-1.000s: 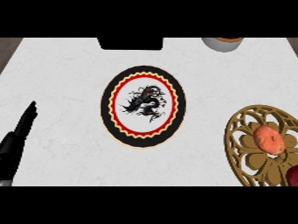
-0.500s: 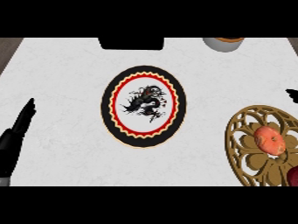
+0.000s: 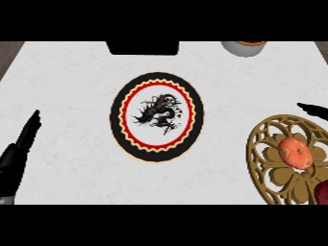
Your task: Pick the squash from the placemat and place it in the plate
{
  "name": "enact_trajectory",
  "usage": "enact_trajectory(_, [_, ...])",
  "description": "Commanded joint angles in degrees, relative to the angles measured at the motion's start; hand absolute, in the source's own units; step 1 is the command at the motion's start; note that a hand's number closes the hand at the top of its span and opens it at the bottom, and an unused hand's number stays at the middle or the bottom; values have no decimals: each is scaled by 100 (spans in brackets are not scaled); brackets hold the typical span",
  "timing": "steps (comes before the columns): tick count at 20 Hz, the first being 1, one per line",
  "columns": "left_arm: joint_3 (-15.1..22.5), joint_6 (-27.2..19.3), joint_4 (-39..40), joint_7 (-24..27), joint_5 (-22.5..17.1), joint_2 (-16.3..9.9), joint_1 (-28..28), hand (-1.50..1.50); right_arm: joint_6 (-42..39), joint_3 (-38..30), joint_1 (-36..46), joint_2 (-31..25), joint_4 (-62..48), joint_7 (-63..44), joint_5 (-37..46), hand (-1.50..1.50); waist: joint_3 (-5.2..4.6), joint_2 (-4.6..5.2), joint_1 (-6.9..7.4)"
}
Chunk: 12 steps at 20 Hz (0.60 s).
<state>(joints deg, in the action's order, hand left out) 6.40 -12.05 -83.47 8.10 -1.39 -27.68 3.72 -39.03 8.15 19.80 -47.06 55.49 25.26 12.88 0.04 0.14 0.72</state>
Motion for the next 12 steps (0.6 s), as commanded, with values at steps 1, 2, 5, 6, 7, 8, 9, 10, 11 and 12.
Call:
enact_trajectory(1, [-128,129,861,411,140,183,-375,0,-401,185,281,115,-263,436,331,-150,-4,7,-39])
enact_trajectory(2, [-188,118,179,268,44,61,144,0,-245,274,-13,197,-301,681,407,-150,0,-5,-6])
enact_trajectory(5, [-223,162,-113,104,55,132,219,0,-332,296,-121,-9,-244,873,527,-150,-1,-13,-23])
enact_trajectory(6, [-215,123,66,123,208,126,167,0,-387,344,122,166,-277,619,534,-150,-2,-9,-16])
enact_trajectory(7, [-130,58,-394,-109,235,195,359,0,-119,440,-13,251,-346,718,729,-150,1,-12,-6])
enact_trajectory(8, [-157,164,-57,-72,253,174,-54,0,5,530,460,542,-990,798,879,-150,4,12,35])
enact_trajectory(9, [-124,101,127,-56,373,368,-119,0,-139,435,467,464,-794,623,879,-150,-1,-1,-17])
enact_trajectory(10, [-187,111,72,-47,399,325,-3,0,-85,435,81,258,-674,950,914,-150,-1,-8,-39])
enact_trajectory(11, [-221,286,-169,-19,297,274,153,0,8,436,272,349,-988,1063,1034,-150,0,-5,-10])
enact_trajectory(12, [-362,276,-80,-97,221,231,-4,0,82,558,446,591,-1115,966,1080,-150,1,2,9])
